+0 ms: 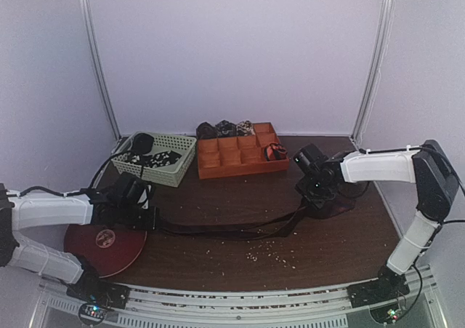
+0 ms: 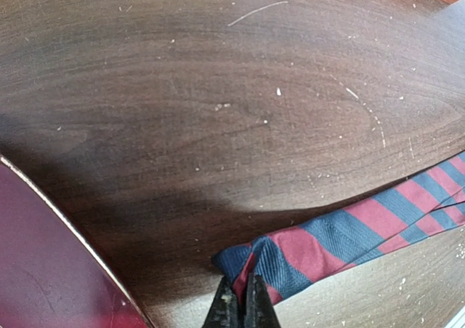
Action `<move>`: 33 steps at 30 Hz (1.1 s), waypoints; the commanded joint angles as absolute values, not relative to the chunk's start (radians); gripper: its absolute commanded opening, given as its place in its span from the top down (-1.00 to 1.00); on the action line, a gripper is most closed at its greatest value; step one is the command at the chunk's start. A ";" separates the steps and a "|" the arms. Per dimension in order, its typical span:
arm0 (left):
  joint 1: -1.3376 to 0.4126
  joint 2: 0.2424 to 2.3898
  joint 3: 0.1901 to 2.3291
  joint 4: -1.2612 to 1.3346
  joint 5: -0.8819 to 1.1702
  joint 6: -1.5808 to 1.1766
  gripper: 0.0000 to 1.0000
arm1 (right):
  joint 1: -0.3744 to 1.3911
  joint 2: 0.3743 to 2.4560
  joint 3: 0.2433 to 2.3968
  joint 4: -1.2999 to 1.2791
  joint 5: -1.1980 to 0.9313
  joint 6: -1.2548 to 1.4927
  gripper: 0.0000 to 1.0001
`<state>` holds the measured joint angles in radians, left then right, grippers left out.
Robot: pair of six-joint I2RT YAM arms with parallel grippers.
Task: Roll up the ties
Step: Adjust the tie at the center of the board.
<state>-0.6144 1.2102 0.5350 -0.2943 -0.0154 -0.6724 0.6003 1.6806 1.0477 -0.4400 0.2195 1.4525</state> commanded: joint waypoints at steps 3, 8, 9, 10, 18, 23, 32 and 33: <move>-0.617 1.174 0.526 -0.281 -0.013 -0.673 1.00 | 0.609 1.796 1.150 -0.588 0.249 1.476 -0.11; -0.617 1.170 0.521 -0.281 -0.011 -0.672 1.00 | 0.609 1.798 1.145 -0.641 0.261 1.533 -0.09; -0.617 1.169 0.521 -0.282 -0.011 -0.671 1.00 | 0.609 1.785 1.146 -0.649 0.268 1.539 -0.08; -0.617 1.166 0.521 -0.281 -0.011 -0.672 1.00 | 0.609 1.774 1.153 -0.667 0.275 1.543 -0.08; -0.617 1.158 0.526 -0.282 -0.010 -0.674 1.00 | 0.652 1.674 1.182 -0.750 0.294 1.595 -0.15; -0.617 1.152 0.515 -0.274 -0.005 -0.681 1.00 | 0.680 1.661 1.174 -0.766 0.270 1.616 -0.21; -0.617 1.148 0.503 -0.270 -0.008 -0.677 1.00 | 0.709 1.653 1.091 -0.731 0.290 1.691 -0.25; -0.617 1.149 0.504 -0.273 -0.007 -0.676 1.00 | 0.707 1.655 1.076 -0.722 0.300 1.698 -0.26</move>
<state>-0.6144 1.1618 0.5125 -0.2924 -0.0147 -0.6754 0.7029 1.6661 1.1244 -0.7105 0.2581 1.6463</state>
